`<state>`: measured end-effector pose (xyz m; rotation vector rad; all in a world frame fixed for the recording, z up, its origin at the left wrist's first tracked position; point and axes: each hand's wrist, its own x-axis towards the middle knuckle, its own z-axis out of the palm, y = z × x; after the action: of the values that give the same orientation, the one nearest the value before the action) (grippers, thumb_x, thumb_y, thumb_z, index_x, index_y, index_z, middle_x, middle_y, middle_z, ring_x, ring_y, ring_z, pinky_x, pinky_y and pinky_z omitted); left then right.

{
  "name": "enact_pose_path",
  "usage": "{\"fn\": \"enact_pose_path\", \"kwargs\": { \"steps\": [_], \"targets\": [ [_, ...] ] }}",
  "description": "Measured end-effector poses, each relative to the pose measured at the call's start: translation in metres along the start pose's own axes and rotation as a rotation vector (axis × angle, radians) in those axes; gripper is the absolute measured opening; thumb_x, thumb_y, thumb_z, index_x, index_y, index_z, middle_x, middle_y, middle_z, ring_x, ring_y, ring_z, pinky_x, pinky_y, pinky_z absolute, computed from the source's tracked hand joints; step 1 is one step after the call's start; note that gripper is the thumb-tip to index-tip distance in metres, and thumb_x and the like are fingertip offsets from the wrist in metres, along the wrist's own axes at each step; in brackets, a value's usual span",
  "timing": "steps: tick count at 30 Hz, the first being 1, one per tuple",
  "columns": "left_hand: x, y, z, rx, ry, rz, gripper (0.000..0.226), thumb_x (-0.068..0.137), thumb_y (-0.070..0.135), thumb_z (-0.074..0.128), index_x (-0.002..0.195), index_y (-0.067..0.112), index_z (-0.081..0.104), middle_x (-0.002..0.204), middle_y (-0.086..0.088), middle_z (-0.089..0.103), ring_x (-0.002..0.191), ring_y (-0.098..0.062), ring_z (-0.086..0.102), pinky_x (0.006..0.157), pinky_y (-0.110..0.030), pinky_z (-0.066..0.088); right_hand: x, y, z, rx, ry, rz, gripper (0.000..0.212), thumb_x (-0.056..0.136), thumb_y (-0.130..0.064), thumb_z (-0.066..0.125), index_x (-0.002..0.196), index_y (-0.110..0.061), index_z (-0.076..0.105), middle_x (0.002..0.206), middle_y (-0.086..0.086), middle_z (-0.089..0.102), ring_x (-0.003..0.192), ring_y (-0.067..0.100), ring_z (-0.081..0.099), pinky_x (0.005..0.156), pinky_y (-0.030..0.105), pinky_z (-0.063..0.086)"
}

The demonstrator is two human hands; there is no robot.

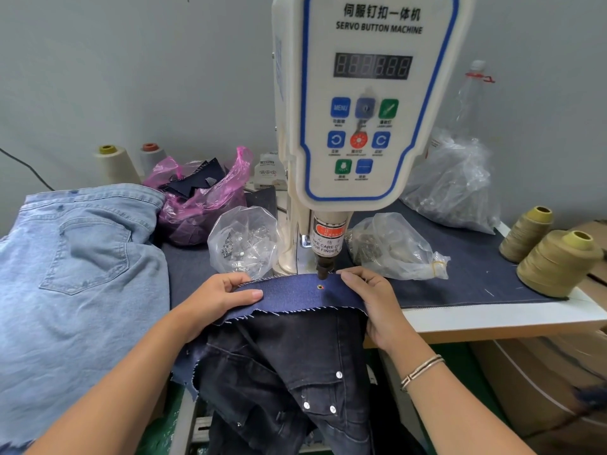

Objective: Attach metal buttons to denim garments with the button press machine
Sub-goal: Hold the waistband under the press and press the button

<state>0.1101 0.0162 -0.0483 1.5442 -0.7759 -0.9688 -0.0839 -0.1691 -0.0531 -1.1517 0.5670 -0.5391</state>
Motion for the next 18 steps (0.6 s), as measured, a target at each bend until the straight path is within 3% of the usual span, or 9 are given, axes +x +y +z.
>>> {"fn": "enact_pose_path", "kwargs": {
  "steps": [4, 7, 11, 14, 18],
  "targets": [
    [-0.002, 0.003, -0.001, 0.022, -0.03, -0.01, 0.014, 0.074, 0.03, 0.075, 0.073, 0.018, 0.066, 0.073, -0.003, 0.064, 0.066, -0.013, 0.059, 0.061, -0.018, 0.047, -0.004, -0.001, 0.0, 0.091, 0.003, 0.036, 0.014, 0.08, -0.017, 0.066, 0.077, -0.026, 0.076, 0.085, 0.003, 0.073, 0.074, 0.011, 0.068, 0.06, 0.022, 0.053],
    [-0.003, 0.01, -0.003, 0.081, -0.09, -0.031, 0.025, 0.08, 0.029, 0.075, 0.059, 0.024, 0.06, 0.062, 0.004, 0.054, 0.054, -0.007, 0.048, 0.054, -0.016, 0.038, -0.012, -0.005, 0.003, 0.163, -0.005, 0.048, 0.01, 0.07, -0.022, 0.069, 0.075, -0.028, 0.075, 0.089, 0.004, 0.072, 0.077, 0.014, 0.068, 0.065, 0.025, 0.054],
    [-0.008, 0.021, -0.002, 0.253, -0.226, -0.043, 0.037, 0.086, 0.019, 0.069, 0.056, 0.024, 0.049, 0.057, 0.009, 0.042, 0.052, -0.005, 0.037, 0.051, -0.014, 0.031, -0.029, -0.011, 0.011, 0.204, -0.006, 0.061, 0.01, 0.067, -0.019, 0.068, 0.072, -0.026, 0.073, 0.078, 0.001, 0.07, 0.068, 0.01, 0.066, 0.057, 0.02, 0.053],
    [-0.016, 0.033, 0.002, 0.36, -0.336, -0.067, 0.026, 0.078, 0.024, 0.064, 0.061, 0.018, 0.044, 0.058, 0.007, 0.038, 0.054, -0.008, 0.034, 0.052, -0.017, 0.028, -0.044, -0.017, 0.017, 0.238, -0.046, 0.023, 0.01, 0.066, -0.017, 0.067, 0.07, -0.025, 0.071, 0.074, -0.001, 0.069, 0.066, 0.008, 0.066, 0.055, 0.018, 0.052],
    [-0.026, 0.05, 0.017, 0.256, -0.512, -0.008, 0.013, 0.081, 0.014, 0.062, 0.089, 0.007, 0.056, 0.075, 0.009, 0.05, 0.071, -0.005, 0.047, 0.068, -0.015, 0.039, -0.058, -0.027, 0.041, 0.176, -0.181, -0.033, 0.009, 0.068, -0.019, 0.066, 0.069, -0.027, 0.067, 0.065, -0.004, 0.061, 0.058, 0.007, 0.058, 0.052, 0.017, 0.047]
  ]
}}
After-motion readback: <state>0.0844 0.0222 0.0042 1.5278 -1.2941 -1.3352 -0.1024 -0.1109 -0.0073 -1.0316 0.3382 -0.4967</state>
